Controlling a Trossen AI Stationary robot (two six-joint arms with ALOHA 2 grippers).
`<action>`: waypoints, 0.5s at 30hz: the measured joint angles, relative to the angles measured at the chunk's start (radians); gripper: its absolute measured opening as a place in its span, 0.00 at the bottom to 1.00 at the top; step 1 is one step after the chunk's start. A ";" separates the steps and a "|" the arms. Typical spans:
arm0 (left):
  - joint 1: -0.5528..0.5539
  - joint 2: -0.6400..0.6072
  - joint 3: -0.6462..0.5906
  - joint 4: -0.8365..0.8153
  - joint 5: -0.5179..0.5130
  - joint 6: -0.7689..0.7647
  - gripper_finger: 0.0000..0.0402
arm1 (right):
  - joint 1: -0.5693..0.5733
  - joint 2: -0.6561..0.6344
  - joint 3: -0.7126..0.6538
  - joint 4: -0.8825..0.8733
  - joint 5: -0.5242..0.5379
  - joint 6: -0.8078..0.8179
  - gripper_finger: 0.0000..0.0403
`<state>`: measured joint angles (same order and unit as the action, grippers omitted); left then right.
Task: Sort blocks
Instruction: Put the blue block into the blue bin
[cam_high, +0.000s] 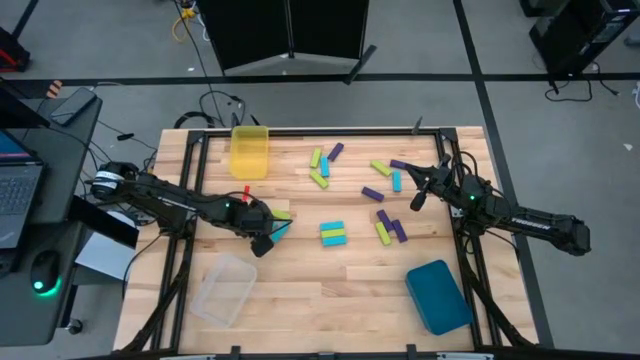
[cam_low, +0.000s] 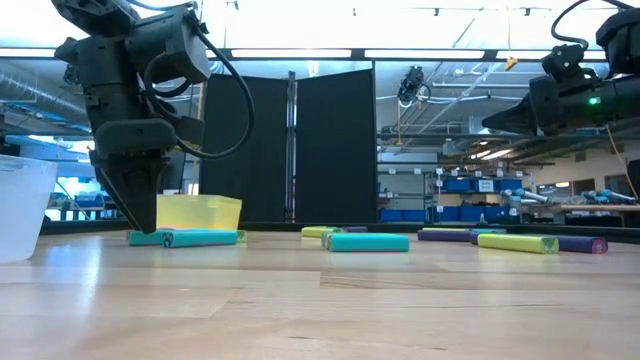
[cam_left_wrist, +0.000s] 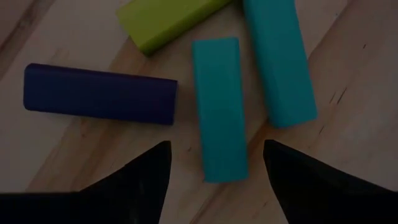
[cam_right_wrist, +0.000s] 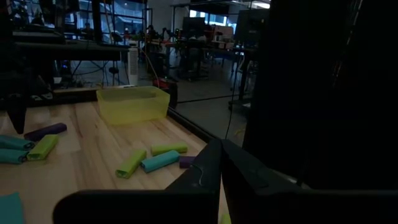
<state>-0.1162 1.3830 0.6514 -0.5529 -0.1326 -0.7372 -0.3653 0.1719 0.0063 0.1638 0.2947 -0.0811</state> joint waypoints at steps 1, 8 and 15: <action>0.000 0.000 0.000 0.000 0.000 0.000 0.66 | 0.000 0.000 0.000 0.000 0.000 0.000 0.06; 0.000 0.025 -0.001 0.002 -0.007 -0.004 0.66 | 0.000 0.000 0.000 0.000 0.000 0.000 0.06; 0.000 0.075 0.003 0.012 -0.016 -0.004 0.66 | 0.000 0.000 0.000 0.000 0.000 0.000 0.06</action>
<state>-0.1162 1.4576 0.6544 -0.5411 -0.1482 -0.7414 -0.3653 0.1715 0.0063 0.1642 0.2943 -0.0811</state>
